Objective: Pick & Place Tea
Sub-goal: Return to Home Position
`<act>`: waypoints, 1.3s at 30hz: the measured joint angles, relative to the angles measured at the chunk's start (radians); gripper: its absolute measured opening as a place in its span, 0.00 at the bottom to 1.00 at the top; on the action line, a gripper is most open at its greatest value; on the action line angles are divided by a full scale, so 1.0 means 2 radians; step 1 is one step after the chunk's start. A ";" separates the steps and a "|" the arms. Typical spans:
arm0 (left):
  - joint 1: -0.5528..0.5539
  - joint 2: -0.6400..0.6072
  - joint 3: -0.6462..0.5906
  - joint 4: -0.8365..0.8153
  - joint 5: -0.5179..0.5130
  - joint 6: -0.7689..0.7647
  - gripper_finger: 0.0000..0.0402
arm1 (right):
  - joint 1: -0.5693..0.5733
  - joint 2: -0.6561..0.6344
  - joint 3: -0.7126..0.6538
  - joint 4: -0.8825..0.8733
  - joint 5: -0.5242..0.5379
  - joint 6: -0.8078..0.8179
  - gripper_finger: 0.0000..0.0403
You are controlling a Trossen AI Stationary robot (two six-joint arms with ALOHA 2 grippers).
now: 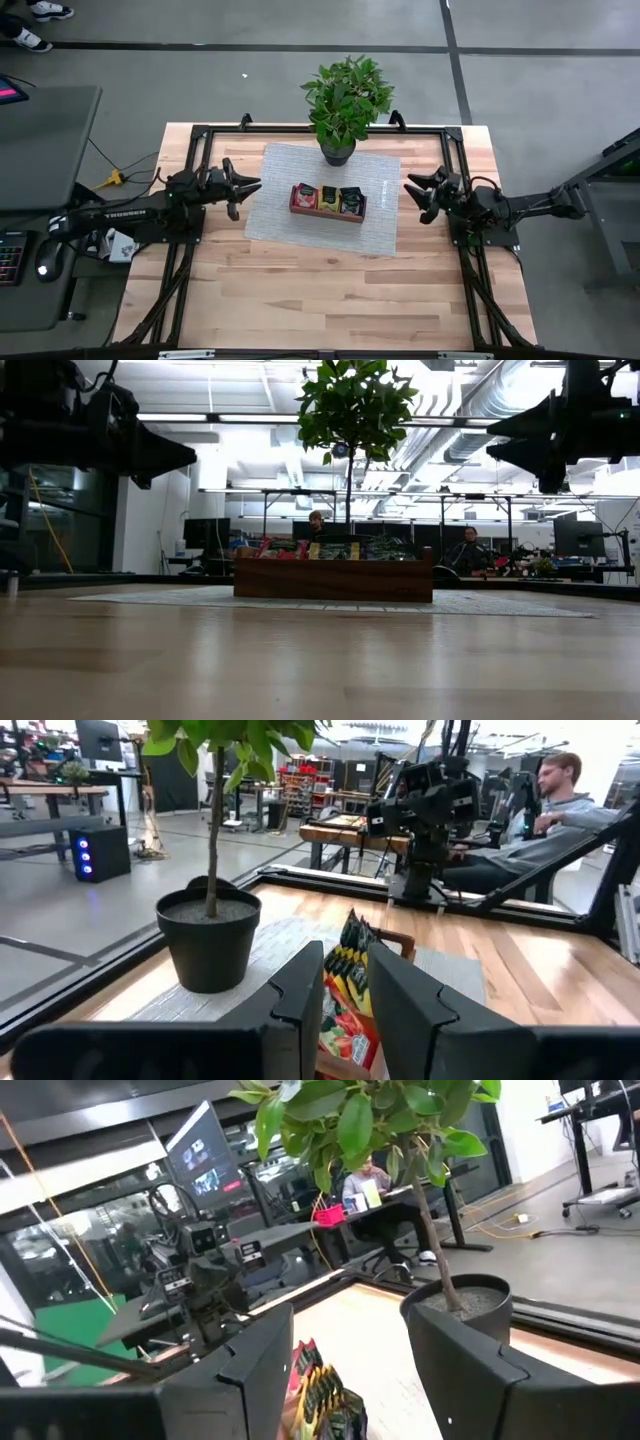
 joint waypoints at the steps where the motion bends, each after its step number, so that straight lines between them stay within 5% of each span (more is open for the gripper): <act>1: 0.000 0.000 0.000 0.001 -0.004 0.000 0.20 | 0.000 0.000 0.000 0.000 -0.002 -0.006 0.48; 8: 0.000 0.000 0.000 0.002 0.009 0.021 0.20 | 0.000 0.000 0.000 -0.021 -0.058 -0.019 0.48; 16: 0.000 0.000 0.000 -0.043 0.084 0.235 0.20 | 0.000 0.001 0.000 -0.087 -0.184 0.026 0.48; 39: 0.000 0.000 0.000 -0.160 0.064 0.242 0.20 | 0.000 0.001 0.000 -0.088 -0.179 0.023 0.48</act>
